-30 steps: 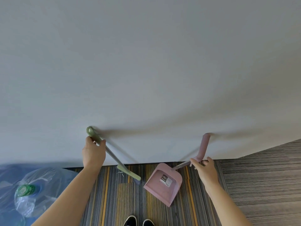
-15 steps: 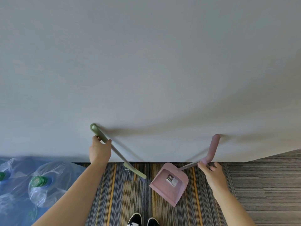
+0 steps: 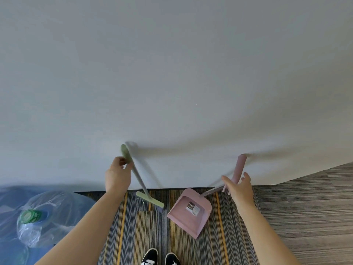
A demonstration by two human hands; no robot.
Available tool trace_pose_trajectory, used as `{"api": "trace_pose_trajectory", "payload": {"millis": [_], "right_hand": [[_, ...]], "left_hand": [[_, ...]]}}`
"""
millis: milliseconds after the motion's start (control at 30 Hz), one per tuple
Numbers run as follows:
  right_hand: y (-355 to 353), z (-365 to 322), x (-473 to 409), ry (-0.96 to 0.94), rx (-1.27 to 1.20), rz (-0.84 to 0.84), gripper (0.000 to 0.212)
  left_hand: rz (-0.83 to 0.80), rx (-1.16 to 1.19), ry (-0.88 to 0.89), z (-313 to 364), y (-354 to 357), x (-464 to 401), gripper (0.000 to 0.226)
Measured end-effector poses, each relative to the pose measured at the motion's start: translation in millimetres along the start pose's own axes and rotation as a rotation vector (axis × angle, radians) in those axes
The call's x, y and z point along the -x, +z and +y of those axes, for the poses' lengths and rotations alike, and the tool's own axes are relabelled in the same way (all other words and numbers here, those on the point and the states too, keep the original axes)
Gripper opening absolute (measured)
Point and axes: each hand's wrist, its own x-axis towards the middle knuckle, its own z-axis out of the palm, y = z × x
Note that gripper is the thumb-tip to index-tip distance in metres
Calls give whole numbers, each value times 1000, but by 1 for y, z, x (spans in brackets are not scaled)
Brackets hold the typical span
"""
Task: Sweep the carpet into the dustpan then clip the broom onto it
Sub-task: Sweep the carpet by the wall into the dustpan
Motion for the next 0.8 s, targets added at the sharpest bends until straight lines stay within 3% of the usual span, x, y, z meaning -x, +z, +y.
{"api": "trace_pose_trajectory", "payload": {"millis": [167,400,600,800], "right_hand": [[2,0,3,18,-12,-44,90],[-10,13,6,2,-2,-51,85],[-16,15,8,-11,54,-66,78],[-16,5,6,-45,85,-76,70]], "left_hand": [[-132,36,92,21,31,19,27],[-154,-97,109,43,49,20,24],[-185,-361,356,53,41,34,20],[-188,-429,331,74,56,34,18]]}}
